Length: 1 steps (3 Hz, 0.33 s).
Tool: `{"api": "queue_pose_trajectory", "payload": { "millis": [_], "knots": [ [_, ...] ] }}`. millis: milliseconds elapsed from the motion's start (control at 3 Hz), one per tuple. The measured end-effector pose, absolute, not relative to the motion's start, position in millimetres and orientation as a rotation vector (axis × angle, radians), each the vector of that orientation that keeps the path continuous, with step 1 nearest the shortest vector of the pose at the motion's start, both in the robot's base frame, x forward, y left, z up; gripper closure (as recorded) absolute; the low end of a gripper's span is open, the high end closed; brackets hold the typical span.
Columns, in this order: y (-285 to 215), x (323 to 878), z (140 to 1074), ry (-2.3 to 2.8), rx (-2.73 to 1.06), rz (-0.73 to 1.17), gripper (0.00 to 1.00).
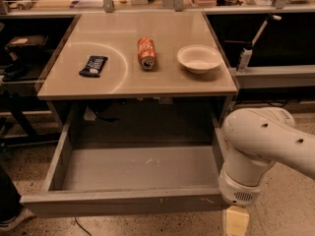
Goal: Open top drawer
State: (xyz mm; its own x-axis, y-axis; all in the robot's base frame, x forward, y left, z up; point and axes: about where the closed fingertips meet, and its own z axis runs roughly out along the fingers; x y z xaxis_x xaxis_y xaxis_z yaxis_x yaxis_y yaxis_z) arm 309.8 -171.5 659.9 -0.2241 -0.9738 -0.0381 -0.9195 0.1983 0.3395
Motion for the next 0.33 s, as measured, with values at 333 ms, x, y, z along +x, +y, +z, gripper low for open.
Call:
{"api": "queue_pose_trajectory", "payload": {
  "millis": [333],
  "knots": [
    [-175.9, 303.9, 662.0, -2.295, 1.810, -0.436, 0.00]
  ]
}}
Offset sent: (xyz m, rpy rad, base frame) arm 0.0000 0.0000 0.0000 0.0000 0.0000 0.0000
